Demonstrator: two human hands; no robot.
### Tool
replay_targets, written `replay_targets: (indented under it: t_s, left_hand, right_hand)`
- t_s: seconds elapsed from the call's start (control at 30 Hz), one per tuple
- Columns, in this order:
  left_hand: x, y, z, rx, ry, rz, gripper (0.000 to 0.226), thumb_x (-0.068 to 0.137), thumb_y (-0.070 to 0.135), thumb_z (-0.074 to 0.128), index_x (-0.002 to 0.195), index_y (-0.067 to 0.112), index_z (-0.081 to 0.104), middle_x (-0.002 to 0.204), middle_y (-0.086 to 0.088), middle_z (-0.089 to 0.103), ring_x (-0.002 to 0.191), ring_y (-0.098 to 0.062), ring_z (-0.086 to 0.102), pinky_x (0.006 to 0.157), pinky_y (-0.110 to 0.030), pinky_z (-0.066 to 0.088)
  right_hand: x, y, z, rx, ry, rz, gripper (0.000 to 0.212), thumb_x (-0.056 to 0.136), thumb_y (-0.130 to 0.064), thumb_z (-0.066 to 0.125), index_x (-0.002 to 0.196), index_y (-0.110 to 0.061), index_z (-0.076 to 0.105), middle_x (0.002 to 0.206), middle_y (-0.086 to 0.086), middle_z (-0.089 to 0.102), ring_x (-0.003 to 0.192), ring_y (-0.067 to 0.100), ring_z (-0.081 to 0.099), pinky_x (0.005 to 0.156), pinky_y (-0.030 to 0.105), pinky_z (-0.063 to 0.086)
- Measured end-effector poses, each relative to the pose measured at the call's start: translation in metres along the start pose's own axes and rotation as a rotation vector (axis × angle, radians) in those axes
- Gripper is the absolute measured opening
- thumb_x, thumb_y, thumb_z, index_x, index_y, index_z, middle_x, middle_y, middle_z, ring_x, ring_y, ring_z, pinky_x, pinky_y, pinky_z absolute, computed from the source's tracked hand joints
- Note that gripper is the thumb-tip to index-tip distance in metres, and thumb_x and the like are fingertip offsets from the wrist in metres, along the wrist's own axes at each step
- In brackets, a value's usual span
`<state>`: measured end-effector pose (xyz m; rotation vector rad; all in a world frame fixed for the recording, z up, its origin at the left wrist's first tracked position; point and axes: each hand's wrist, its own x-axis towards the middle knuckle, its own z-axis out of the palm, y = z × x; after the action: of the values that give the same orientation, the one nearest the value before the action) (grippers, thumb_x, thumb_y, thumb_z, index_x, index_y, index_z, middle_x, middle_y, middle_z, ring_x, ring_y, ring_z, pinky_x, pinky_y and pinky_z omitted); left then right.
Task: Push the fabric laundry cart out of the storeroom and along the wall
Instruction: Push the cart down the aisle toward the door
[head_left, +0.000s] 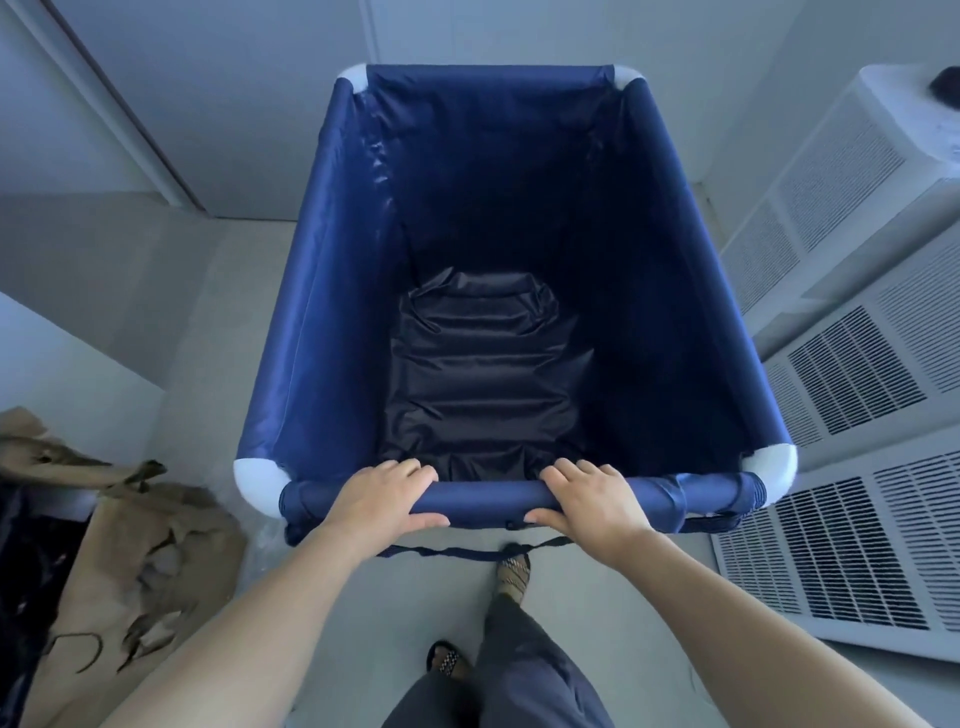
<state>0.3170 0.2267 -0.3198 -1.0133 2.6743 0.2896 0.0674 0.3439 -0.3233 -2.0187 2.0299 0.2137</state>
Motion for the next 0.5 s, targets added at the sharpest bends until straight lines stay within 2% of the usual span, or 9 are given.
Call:
replay_targets:
  t_s: [0.27,0.5]
  left_hand:
    - [0.063,-0.036,-0.029,-0.038,0.024,-0.021,0.048,0.084,0.066,0.043,0.108,0.025,0.05,0.1,0.008,0.057,0.092,-0.017,0.054,0.075,-0.031,0.042]
    - [0.119,-0.065,-0.052,-0.051,0.031,-0.029,0.047,0.085,0.065,0.044,0.11,0.027,0.05,0.102,0.009,0.056,0.093,-0.017,0.054,0.078,-0.032,0.041]
  right_hand:
    - [0.07,0.021,-0.021,0.075,0.06,0.037,0.058,0.083,-0.068,0.039,0.108,-0.019,0.055,0.102,-0.001,0.061,0.094,0.023,0.058,0.076,0.033,0.039]
    - [0.129,0.044,-0.041,0.105,0.068,0.052,0.056,0.084,-0.069,0.037,0.109,-0.022,0.053,0.104,-0.004,0.061,0.095,0.021,0.057,0.078,0.032,0.039]
